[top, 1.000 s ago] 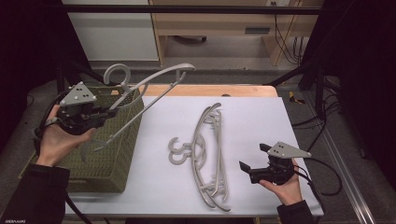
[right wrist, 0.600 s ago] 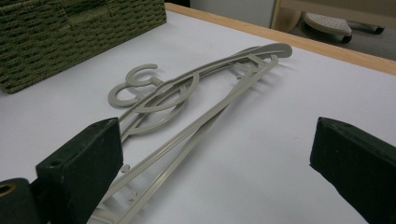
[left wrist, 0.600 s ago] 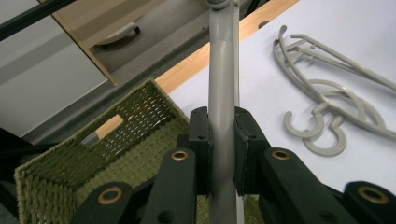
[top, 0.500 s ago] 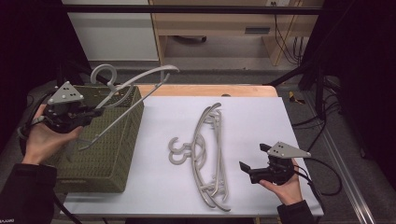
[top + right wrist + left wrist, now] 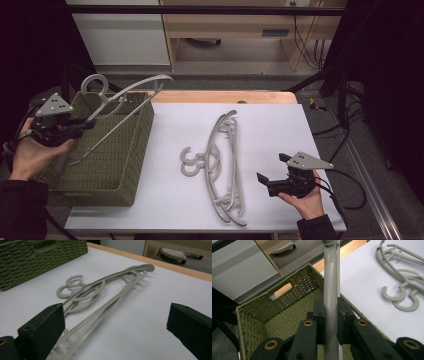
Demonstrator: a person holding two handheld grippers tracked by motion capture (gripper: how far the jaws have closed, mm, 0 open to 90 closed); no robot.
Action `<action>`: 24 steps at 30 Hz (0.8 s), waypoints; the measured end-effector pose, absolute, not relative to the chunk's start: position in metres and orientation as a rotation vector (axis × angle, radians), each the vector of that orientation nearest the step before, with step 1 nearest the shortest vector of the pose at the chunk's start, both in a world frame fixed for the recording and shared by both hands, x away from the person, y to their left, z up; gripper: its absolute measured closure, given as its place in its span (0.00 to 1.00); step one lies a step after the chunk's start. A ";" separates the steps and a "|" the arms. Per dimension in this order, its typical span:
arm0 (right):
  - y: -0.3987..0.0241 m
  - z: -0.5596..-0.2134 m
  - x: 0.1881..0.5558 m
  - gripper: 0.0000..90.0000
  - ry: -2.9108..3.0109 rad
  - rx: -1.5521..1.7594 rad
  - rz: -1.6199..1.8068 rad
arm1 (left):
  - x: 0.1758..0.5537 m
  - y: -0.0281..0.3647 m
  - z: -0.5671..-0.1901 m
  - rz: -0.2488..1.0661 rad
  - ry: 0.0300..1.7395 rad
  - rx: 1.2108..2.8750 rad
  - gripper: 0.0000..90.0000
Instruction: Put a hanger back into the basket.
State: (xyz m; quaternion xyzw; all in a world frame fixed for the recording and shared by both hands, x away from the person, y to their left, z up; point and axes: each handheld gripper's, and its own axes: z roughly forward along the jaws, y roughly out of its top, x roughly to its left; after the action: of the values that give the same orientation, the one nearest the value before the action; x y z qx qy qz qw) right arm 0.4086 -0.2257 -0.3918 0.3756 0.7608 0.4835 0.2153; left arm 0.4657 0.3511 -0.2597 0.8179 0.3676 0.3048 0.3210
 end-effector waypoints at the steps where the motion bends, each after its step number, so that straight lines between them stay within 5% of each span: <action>1: -0.226 -0.392 0.409 0.02 2.109 1.043 1.337 | 0.466 0.356 -0.263 0.806 0.980 2.146 0.88; 24: -0.222 -0.398 0.412 0.02 2.135 1.054 1.314 | 0.468 0.407 -0.288 0.807 1.062 2.132 0.88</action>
State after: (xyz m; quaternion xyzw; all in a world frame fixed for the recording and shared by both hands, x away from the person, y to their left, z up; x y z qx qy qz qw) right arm 0.4123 -0.2223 -0.3979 0.3789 0.7678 0.4723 0.2094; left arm 0.4677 0.4072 -0.2875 0.8066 0.4016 0.3052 0.3082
